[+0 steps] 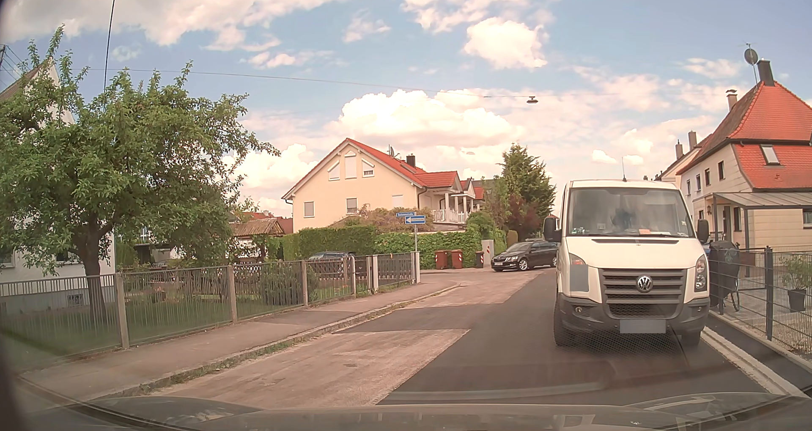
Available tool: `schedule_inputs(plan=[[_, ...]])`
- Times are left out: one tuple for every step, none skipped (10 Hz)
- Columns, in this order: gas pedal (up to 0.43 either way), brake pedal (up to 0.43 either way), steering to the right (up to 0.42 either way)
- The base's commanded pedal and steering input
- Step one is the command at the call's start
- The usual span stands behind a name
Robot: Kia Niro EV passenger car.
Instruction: Follow the waypoints while adhering to traffic rules and regulations
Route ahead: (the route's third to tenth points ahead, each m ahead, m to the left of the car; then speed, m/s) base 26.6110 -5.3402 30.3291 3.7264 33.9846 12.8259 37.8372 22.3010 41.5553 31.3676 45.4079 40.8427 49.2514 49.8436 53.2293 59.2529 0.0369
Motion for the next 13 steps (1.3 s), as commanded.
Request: schedule_inputs(plan=[[0.000, 0.024, -0.722], [0.000, 0.024, -0.722], [0.000, 0.024, -0.722], [0.000, 0.018, -0.721], [0.000, 0.024, -0.719], [0.000, 0.024, -0.718], [0.000, 0.024, -0.718], [0.020, 0.018, -0.718], [0.110, 0.018, -0.718], [0.157, 0.018, -0.716], [0.157, 0.024, -0.709], [0.157, 0.024, -0.699], [0.130, 0.024, -0.682]])
